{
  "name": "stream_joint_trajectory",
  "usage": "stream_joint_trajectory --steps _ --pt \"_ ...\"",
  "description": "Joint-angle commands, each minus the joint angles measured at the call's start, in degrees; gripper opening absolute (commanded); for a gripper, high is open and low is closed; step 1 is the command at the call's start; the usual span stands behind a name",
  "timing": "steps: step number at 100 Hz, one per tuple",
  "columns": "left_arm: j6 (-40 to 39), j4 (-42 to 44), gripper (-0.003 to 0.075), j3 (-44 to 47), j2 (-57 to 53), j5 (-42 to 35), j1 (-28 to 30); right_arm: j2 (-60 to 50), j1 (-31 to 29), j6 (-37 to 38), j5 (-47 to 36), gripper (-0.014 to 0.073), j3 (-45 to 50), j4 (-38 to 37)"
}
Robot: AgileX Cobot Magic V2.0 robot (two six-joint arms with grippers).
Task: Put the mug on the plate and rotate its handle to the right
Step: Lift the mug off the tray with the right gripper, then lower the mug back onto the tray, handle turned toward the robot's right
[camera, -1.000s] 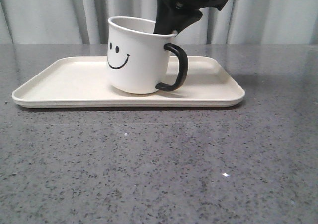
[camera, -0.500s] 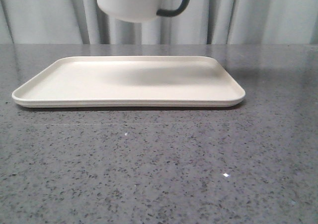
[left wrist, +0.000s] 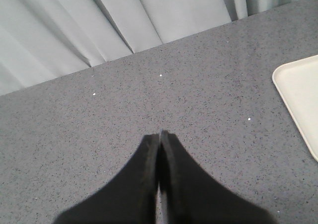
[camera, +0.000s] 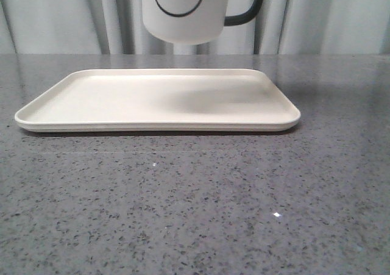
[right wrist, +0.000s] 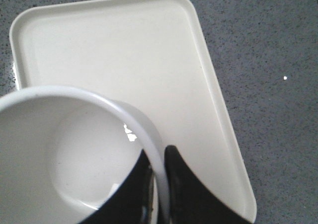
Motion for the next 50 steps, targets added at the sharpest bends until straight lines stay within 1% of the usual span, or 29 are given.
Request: stream_joint_trajectory --steps 1,50 --pt "-0.71 1.32 -0.002 -1.21 0.13 -1.22 -0.33 -1.7 -0.09 -0.82 -0.19 -0.0113 -1.81 1.76" --pt "-0.71 0.69 -0.002 -1.21 0.13 -1.22 -0.33 2.95 -0.09 -0.87 -2.41 -0.0113 -1.81 4.7"
